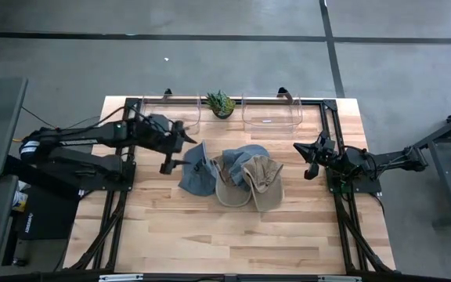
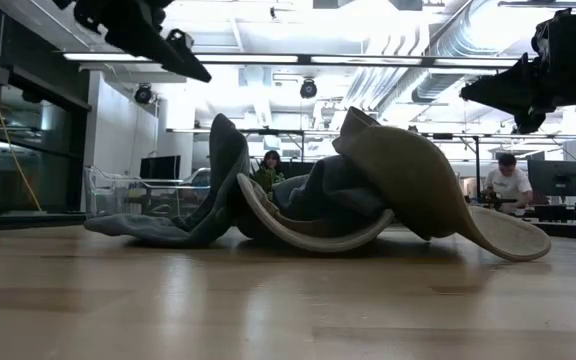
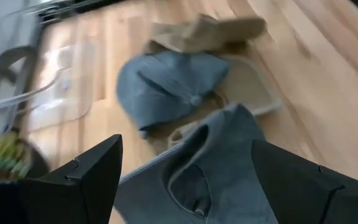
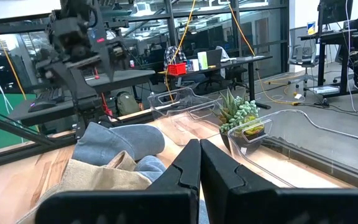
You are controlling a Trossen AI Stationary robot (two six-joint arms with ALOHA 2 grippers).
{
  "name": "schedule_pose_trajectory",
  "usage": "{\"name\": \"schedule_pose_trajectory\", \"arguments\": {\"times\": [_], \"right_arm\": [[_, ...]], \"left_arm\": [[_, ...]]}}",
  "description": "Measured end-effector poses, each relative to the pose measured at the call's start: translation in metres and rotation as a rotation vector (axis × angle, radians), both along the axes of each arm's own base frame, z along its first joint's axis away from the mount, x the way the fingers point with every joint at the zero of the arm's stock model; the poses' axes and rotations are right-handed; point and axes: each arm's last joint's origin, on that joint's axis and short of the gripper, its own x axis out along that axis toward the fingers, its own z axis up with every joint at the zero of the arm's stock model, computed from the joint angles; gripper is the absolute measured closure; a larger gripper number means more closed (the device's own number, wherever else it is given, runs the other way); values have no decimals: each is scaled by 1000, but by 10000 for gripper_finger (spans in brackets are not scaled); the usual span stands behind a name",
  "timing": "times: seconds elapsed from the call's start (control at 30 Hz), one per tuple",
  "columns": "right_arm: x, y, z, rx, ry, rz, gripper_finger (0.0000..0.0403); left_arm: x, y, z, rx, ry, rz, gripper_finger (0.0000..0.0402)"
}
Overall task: Pick & Place hat
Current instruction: Put the left gray cap into the left transparent bin
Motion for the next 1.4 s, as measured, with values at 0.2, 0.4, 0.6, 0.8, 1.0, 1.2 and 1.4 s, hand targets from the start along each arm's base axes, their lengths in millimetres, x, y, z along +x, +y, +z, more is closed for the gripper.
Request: {"name": "schedule_pose_trajectory", "arguments": {"times": [0.2,0.4,0.6,0.8,1.0,1.2,1.4], "right_arm": [[0,0,0,0,0,0,402],[0,0,0,0,-1,0,402],[0,0,0,0,0,0,402],[0,0,0,0,-1,0,402],[0,0,0,0,0,0,402],[0,0,0,0,0,0,402],[0,0,0,0,1,0,402]], "left_arm": [[21,-12,-20,100,96,-110,87],[35,-18,-36,194,168,-154,87],[46,-18,-39,236,135,-124,87],[48,-16,-41,396,148,-188,87],[52,-16,-49,435,196,-238,87],[63,-15,-63,465,230,-241,87],[70,-13,-72,481,248,-221,87]]}}
